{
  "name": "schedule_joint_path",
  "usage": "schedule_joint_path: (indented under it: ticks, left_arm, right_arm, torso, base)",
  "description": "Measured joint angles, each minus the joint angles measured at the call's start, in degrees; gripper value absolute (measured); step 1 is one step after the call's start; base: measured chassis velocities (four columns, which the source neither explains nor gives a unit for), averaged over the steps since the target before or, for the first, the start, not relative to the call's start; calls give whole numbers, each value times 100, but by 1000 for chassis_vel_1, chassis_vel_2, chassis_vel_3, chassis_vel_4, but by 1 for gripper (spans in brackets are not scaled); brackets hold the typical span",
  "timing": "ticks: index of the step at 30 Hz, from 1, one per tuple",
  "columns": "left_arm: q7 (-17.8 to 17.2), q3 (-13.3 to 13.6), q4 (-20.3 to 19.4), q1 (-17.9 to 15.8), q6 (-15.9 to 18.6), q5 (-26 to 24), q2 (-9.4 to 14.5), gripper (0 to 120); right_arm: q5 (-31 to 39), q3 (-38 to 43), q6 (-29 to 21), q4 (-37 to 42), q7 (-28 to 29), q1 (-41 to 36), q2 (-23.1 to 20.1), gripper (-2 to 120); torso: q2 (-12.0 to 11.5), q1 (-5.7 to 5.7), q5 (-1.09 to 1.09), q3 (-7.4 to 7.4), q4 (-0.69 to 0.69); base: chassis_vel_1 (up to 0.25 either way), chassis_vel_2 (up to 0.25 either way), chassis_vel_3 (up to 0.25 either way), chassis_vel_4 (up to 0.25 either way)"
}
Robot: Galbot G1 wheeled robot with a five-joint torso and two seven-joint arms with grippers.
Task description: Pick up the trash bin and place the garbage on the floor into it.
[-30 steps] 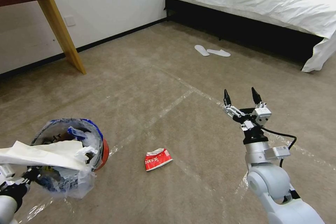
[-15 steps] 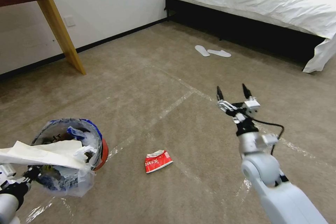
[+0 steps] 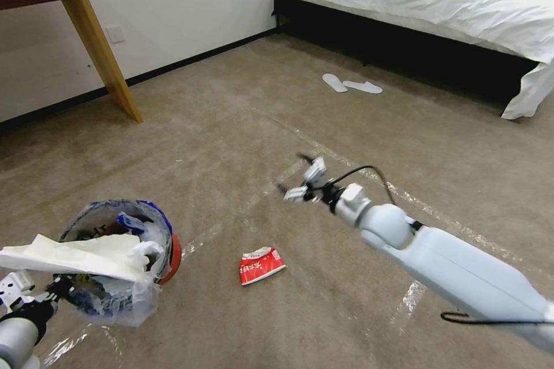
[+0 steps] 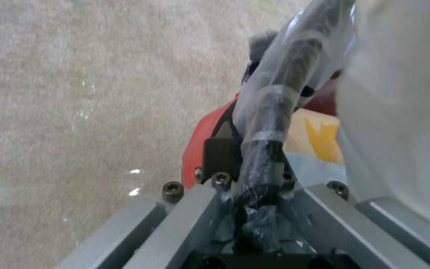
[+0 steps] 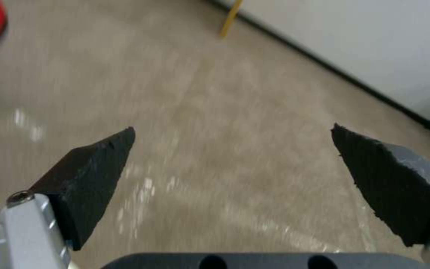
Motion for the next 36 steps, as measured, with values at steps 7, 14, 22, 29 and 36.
schedule_joint_path:
  ticks: [7, 14, 22, 29, 36]
  left_arm:
    - [8, -5, 0, 35, -6, 55, -38, 0]
    - [53, -18, 21, 40, -39, 117, -123, 0]
    - [61, -39, 87, -17, -57, 150, -182, 0]
    - [47, -40, 208, -57, -59, 187, -165, 0]
    - [35, -82, 287, -53, -69, 184, -126, 0]
  right_arm:
    - [-192, -1373, -816, -233, -400, 881, 162, 100]
    - [-37, -2402, -1106, -383, -1068, 1818, 562, 100]
    - [-143, -3030, -1175, -1156, -2145, 2530, 1200, 100]
    - [-719, -2909, -1004, -1798, -3370, 2319, 1825, 100]
    - [-951, -2873, -1018, -2289, -3415, 1885, 2284, 100]
  torso:
    - [0, 0, -1, -1, -4]
    - [0, -1, 0, -1, -1]
    - [0, -1, -1, -1, -2]
    - [0, -1, -1, -1, -1]
    - [0, -1, -1, -1, -1]
  base:
    - [0, 0, 0, 0]
    - [0, 0, 0, 0]
    - [0, 0, 0, 0]
    - [0, 0, 0, 0]
    - [0, 0, 0, 0]
